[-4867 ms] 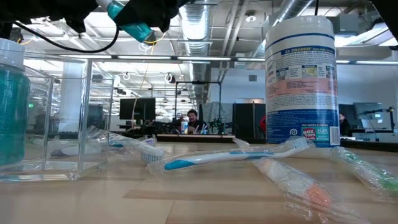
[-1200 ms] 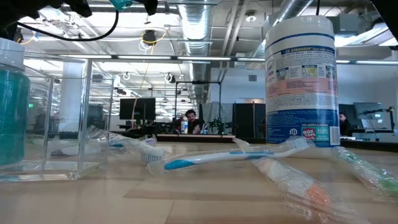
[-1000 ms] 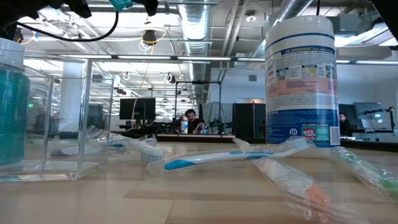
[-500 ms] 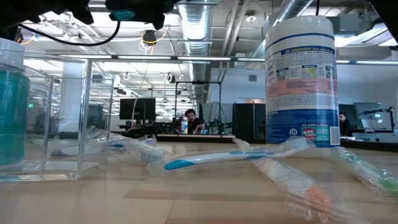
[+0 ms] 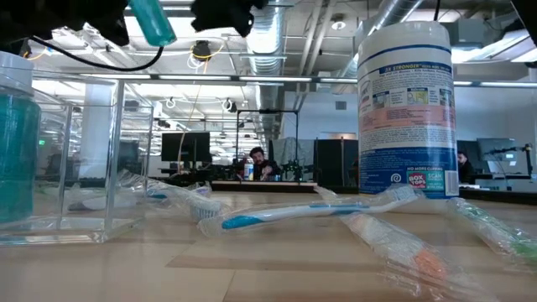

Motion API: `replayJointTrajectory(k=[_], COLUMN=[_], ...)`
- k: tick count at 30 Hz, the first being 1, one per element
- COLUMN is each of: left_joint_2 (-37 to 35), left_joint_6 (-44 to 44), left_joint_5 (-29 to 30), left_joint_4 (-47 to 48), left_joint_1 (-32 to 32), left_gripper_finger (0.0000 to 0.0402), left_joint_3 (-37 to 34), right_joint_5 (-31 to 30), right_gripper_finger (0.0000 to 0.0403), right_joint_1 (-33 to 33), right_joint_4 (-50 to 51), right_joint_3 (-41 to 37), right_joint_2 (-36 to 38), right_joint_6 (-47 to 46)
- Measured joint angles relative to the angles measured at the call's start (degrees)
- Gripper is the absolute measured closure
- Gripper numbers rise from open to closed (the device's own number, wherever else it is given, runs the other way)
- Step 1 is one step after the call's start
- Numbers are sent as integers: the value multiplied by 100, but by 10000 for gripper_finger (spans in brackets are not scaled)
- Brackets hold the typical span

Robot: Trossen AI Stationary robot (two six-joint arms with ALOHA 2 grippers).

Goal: Pick & Place toothbrushing station
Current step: Put the blue mouthwash into the transparent organizer

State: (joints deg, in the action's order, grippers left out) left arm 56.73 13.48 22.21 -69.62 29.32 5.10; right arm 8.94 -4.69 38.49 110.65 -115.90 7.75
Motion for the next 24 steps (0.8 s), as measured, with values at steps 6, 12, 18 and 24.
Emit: replayJointTrajectory(k=[6,12,18,24], left_joint_2=[-2,0,0,1], left_joint_6=[-492,-944,-1399,-1534], left_joint_5=[-665,-1228,-1522,-1564], left_joint_4=[308,524,934,1078], left_joint_1=[0,2,2,2], left_gripper_finger=[315,315,315,314], left_joint_3=[-2,-2,-2,-2], right_joint_5=[-1,1,-1,0], right_gripper_finger=[274,280,280,282], right_joint_1=[-2,-11,-2,-6], right_joint_4=[635,811,932,972], right_joint_3=[-25,-23,-16,-15], right_joint_2=[247,380,486,479], right_joint_6=[-68,-177,-179,-179])
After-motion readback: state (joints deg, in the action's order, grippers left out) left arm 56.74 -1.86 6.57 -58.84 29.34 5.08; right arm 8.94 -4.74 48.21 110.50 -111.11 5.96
